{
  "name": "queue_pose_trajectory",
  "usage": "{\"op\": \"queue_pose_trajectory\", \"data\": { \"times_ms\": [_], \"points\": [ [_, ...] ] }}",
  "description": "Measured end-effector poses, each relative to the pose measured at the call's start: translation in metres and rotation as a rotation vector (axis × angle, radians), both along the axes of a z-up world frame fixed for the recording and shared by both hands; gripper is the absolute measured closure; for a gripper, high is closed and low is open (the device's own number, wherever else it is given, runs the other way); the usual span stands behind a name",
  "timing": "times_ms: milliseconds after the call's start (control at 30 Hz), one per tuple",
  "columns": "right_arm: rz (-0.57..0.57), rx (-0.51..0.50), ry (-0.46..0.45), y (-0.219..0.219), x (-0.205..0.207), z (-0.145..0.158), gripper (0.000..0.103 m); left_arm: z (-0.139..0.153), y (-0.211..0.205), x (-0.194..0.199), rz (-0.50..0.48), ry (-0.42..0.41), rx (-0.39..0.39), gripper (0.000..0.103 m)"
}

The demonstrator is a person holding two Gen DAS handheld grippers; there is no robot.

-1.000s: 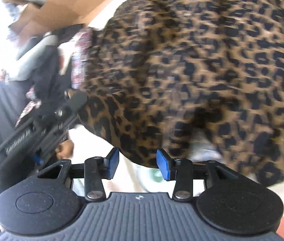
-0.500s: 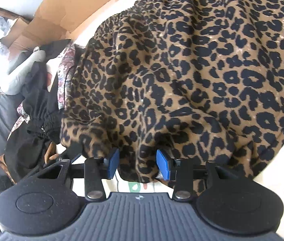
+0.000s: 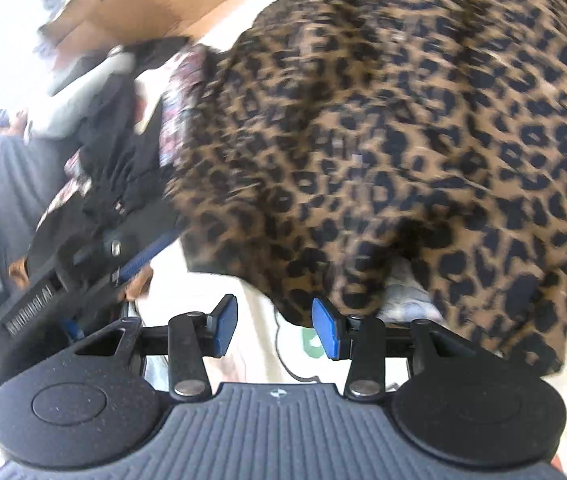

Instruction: Fold clothes

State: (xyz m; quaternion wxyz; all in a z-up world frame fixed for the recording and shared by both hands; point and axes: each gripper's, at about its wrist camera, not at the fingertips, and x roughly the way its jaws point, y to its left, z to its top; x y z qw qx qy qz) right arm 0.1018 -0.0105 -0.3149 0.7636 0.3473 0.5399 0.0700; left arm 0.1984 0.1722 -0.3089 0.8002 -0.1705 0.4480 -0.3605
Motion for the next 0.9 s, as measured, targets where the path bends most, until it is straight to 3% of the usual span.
{"op": "queue_pose_trajectory", "data": {
  "times_ms": [233,267,300,333,567,667,733,800,900],
  "points": [
    [0.087,-0.179,-0.063,0.025,0.032,-0.008,0.058,-0.013,-0.008,0.007,-0.005,0.033,-0.032,0.067],
    [0.082,-0.178,-0.060,0.024,0.035,-0.010,0.066,-0.013,-0.007,0.008,0.000,0.038,-0.032,0.067],
    [0.077,-0.177,-0.057,0.022,0.039,-0.012,0.092,-0.013,-0.005,0.007,0.005,0.037,-0.034,0.067],
    [0.076,-0.171,-0.054,0.021,0.041,-0.013,0.101,-0.012,-0.003,0.006,0.009,0.033,-0.033,0.067],
    [0.083,-0.146,-0.079,0.019,0.044,-0.007,0.102,-0.009,0.019,-0.004,0.058,0.013,0.034,0.067],
    [0.075,-0.139,-0.084,0.018,0.043,-0.003,0.102,-0.020,0.026,-0.006,0.093,0.065,0.047,0.064],
    [0.077,-0.136,-0.084,0.018,0.043,-0.002,0.102,-0.033,0.032,-0.006,0.121,0.131,0.001,0.057],
    [0.078,-0.131,-0.083,0.019,0.043,-0.002,0.102,-0.048,0.039,-0.004,0.150,0.217,-0.082,0.038],
    [0.077,-0.126,-0.083,0.020,0.043,-0.003,0.102,-0.068,0.036,-0.002,0.152,0.301,-0.164,0.038]
  ]
}}
